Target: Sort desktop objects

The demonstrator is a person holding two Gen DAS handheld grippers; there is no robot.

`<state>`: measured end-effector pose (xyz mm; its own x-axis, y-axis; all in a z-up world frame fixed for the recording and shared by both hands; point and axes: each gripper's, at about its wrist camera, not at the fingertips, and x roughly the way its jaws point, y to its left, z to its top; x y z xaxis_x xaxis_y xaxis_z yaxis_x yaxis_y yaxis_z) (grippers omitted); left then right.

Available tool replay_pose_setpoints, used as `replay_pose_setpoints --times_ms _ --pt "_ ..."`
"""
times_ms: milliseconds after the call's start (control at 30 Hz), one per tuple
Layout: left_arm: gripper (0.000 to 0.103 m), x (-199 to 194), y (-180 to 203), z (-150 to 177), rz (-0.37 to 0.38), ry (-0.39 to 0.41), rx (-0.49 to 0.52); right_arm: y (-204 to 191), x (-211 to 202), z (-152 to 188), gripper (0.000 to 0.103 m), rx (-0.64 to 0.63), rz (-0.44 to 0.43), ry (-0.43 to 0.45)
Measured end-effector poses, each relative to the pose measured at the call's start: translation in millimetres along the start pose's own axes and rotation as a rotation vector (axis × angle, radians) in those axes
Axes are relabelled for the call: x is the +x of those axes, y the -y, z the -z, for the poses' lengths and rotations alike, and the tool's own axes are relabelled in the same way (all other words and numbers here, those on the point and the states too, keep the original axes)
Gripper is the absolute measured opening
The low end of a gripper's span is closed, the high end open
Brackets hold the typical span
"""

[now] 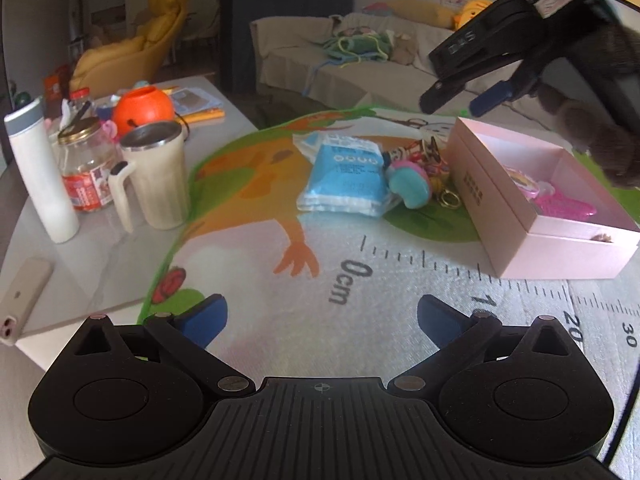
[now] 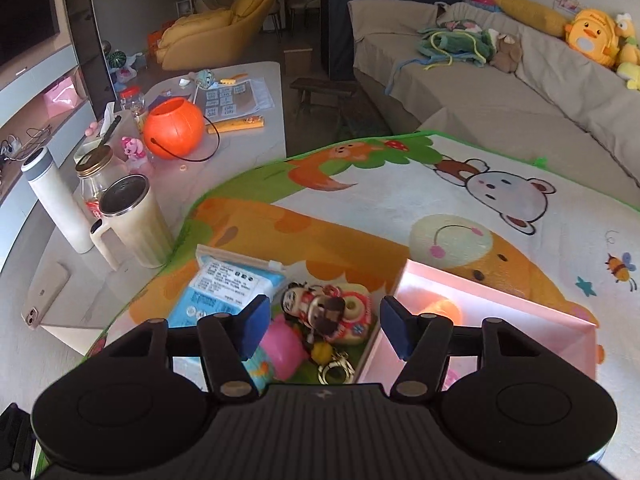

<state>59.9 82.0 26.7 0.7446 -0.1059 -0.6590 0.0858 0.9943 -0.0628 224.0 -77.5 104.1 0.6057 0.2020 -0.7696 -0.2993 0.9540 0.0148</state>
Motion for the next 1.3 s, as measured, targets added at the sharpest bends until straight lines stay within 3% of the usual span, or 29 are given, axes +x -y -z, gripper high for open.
replay_pose_setpoints --times_ms 67,133,200,267,333,500,700,1033,1167,1300 --pt "0.103 5.7 -2.3 -6.3 0.006 0.012 0.021 -7.3 32.3 -11.8 0.061 -0.011 0.049 -0.018" --pt "0.103 13.2 -2.8 -12.4 0.024 0.027 0.047 -9.8 63.4 -20.5 0.052 -0.024 0.095 -0.043" --pt "0.103 20.7 -3.4 -19.0 0.040 0.039 0.070 -7.7 91.6 -25.2 0.036 -0.024 0.132 -0.092" --pt "0.103 29.0 -3.9 -27.1 0.072 0.062 0.102 -4.2 110.2 -25.0 0.028 -0.024 0.148 -0.140" --pt "0.103 39.2 -4.5 -37.8 0.118 0.086 0.133 -6.7 109.0 -22.6 0.032 -0.058 0.138 -0.144" --pt "0.103 72.2 -4.0 -60.1 0.282 0.064 0.211 -10.7 87.6 -6.9 0.033 -0.069 0.040 -0.203" --pt "0.103 43.9 -3.3 -26.7 0.404 0.036 0.254 -29.6 57.5 22.3 0.033 -0.111 -0.053 -0.260" --pt "0.103 -20.5 9.5 45.1 0.443 -0.076 0.243 -66.7 -19.8 109.0 0.033 -0.206 -0.204 -0.267" --pt "0.103 -42.1 23.1 58.4 0.414 -0.081 0.279 -62.5 -59.5 155.9 0.034 -0.266 -0.151 -0.205" --pt "0.103 -57.4 36.7 63.2 0.348 -0.072 0.326 -42.6 -87.5 195.9 0.054 -0.317 -0.004 -0.116"
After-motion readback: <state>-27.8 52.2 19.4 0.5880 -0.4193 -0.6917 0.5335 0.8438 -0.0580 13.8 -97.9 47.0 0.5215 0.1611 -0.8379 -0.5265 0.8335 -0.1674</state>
